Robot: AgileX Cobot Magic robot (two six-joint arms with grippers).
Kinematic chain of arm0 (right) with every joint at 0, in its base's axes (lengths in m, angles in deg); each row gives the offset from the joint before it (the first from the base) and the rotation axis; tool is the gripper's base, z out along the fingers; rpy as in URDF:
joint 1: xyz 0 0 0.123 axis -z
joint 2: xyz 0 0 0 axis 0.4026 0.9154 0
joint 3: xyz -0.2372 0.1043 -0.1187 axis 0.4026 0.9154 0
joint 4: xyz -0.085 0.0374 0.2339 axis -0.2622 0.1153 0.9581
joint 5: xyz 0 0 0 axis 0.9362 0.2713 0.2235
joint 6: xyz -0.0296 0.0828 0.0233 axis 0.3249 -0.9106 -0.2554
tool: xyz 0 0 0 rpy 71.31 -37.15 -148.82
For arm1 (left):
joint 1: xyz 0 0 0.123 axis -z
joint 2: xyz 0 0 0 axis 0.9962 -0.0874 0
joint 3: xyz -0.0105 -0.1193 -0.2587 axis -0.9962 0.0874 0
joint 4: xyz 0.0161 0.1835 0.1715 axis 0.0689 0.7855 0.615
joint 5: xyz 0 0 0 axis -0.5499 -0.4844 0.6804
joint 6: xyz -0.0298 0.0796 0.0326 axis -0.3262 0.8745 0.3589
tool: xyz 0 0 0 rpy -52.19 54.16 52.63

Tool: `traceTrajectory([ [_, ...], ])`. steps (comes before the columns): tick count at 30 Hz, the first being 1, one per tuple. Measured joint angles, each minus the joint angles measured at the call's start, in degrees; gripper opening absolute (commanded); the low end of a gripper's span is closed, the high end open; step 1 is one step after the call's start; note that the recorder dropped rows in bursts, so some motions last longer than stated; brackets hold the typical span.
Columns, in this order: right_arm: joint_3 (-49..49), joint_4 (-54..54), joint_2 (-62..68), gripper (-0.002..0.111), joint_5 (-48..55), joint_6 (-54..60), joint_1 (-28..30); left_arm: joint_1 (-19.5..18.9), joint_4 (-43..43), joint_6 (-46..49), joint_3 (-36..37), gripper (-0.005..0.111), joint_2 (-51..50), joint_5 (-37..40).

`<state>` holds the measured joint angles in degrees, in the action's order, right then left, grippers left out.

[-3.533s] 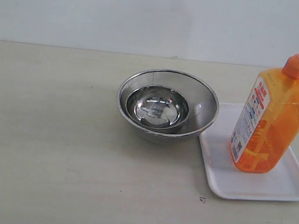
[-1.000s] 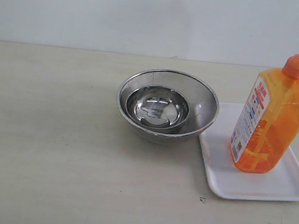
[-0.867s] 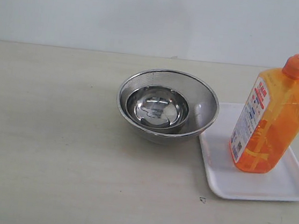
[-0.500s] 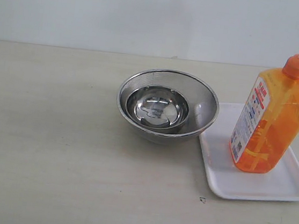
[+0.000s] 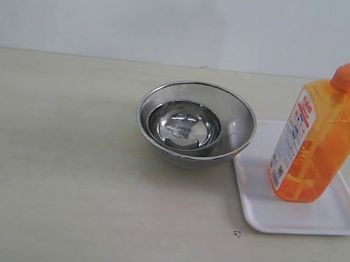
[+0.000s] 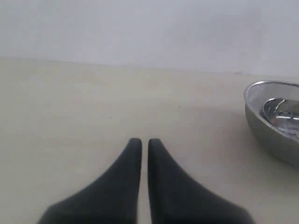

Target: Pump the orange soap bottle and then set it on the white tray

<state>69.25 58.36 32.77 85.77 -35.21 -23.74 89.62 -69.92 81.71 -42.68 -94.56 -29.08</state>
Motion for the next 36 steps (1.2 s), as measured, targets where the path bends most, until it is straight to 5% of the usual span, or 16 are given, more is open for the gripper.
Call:
traceTrajectory([
  [13,0.0,0.0,0.0,0.000,0.0,0.0,0.0,0.0,0.0,1.2,0.9,0.005,20.6,12.5],
  [32,0.0,0.0,-0.1,0.000,-0.2,0.0,0.0,0.0,-1.0,4.5,2.5,0.005,21.4,15.0],
  [36,0.0,0.0,-0.1,0.000,-0.2,0.0,0.0,0.0,2.6,-1.8,2.5,0.005,21.4,17.1],
])
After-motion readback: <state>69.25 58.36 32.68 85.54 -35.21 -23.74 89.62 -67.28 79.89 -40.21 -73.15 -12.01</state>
